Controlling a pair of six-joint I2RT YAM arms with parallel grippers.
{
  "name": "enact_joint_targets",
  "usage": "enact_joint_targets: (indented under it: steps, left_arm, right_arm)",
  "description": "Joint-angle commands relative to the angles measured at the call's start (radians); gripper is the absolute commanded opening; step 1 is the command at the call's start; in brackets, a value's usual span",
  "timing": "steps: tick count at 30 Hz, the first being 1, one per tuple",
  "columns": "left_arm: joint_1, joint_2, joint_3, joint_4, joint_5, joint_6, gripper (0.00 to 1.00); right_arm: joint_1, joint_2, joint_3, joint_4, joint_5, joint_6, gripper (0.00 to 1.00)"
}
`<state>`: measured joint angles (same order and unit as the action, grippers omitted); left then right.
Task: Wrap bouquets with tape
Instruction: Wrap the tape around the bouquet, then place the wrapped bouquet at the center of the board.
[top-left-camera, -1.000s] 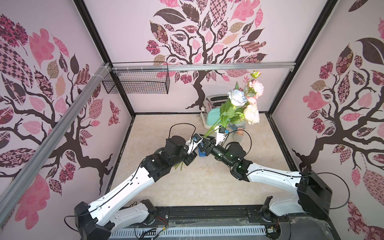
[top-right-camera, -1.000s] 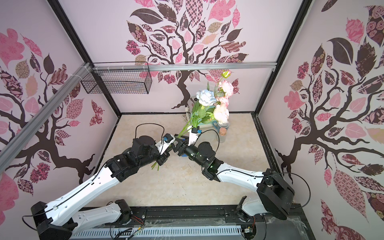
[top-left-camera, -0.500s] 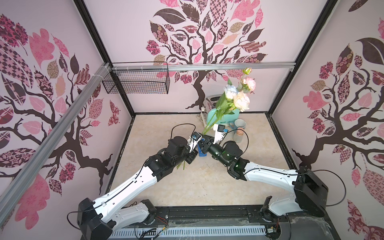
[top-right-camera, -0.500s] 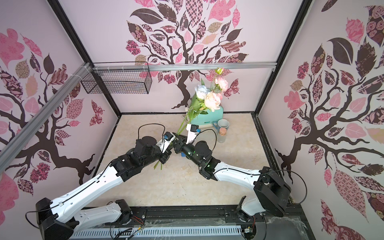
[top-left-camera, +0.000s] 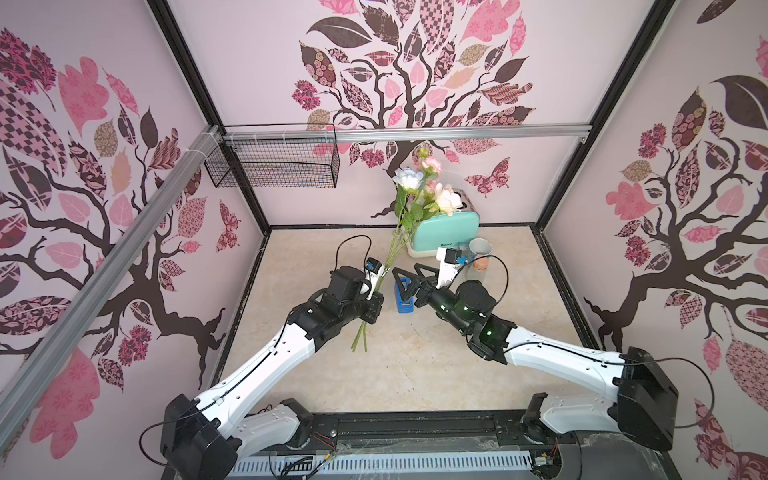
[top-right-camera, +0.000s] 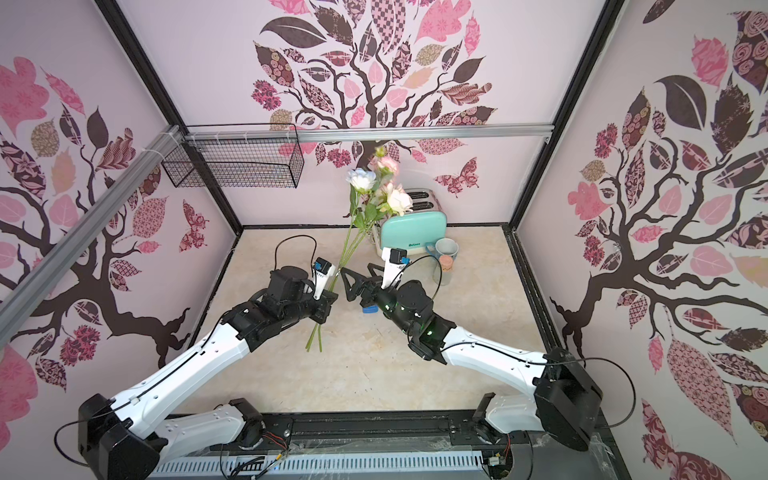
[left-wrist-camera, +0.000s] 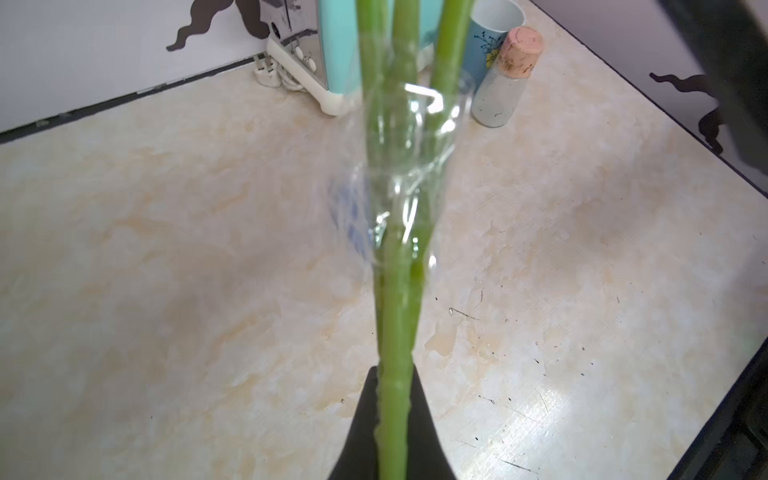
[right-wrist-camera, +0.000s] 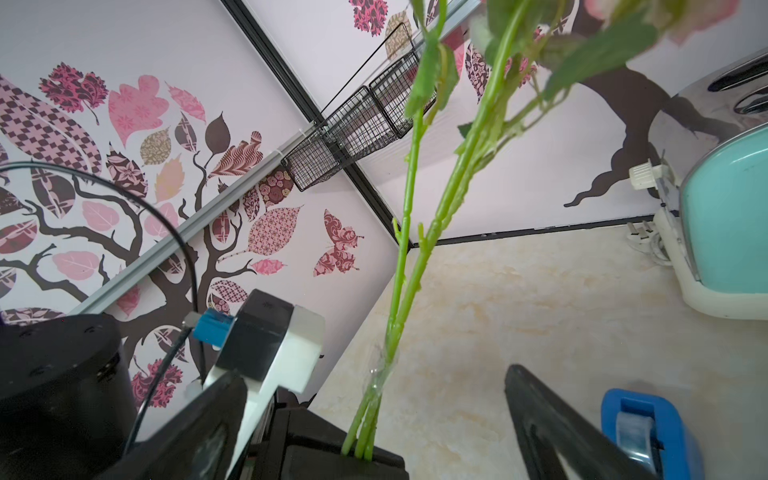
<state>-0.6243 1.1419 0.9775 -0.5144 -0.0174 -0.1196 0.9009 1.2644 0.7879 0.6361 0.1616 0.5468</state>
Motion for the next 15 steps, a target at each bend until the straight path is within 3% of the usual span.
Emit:
enact_joint_targets:
  steps: [1,5,8,15]
  left_arm:
    - [0.047,-0.028,-0.041,-0.016,-0.113,-0.155,0.00]
    - [0.206,-0.009,-0.140,0.003,-0.019,-0.301,0.00]
    - [0.294,0.055,-0.204,0.041,0.022,-0.330,0.00]
    - [0.314,0.265,-0.187,0.061,-0.048,-0.279,0.00]
  right_arm:
    - [0.004,-0.107,-0.051,-0.127,-0.031,-0.079,1.00]
    - [0.005,-0.250,-0.145,-0.216,0.018,-0.178,1.00]
    - [0.004,-0.346,-0.209,-0.271,0.087,-0.255,1.00]
    - [0.003,-0.519,-0.319,-0.341,0.240,-0.364,1.00]
